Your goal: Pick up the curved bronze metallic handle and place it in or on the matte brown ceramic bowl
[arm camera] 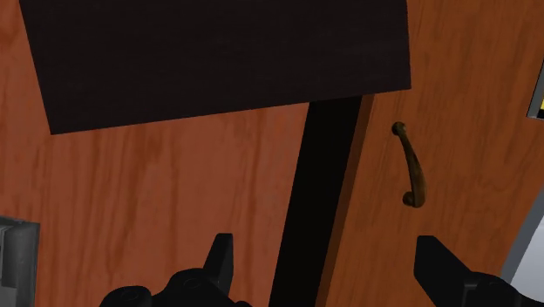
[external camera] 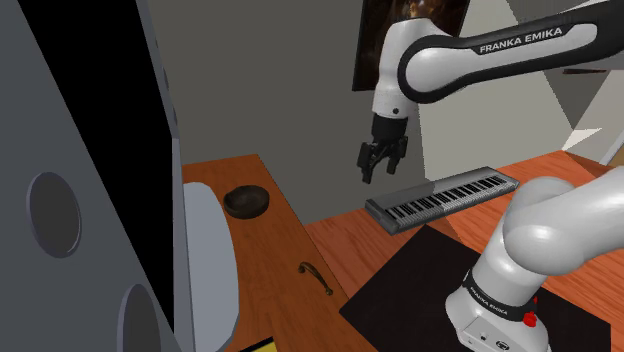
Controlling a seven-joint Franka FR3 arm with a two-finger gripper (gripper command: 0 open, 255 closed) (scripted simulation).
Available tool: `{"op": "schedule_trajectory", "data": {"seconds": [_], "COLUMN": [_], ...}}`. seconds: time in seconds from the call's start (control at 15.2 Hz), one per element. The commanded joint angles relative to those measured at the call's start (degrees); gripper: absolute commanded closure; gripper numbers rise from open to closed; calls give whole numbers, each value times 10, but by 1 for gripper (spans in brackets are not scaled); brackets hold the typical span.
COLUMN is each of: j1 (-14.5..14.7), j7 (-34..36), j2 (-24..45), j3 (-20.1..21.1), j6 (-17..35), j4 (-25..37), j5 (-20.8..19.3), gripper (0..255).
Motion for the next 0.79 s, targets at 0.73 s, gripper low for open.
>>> {"op": "schedule_trajectory", "data": {"seconds": [0.73], "j1": [49], "j7": [107], "j2": [207], "j3": [145], "j6": [282], "j4": [-51], "j5": [13], "gripper": [0]}}
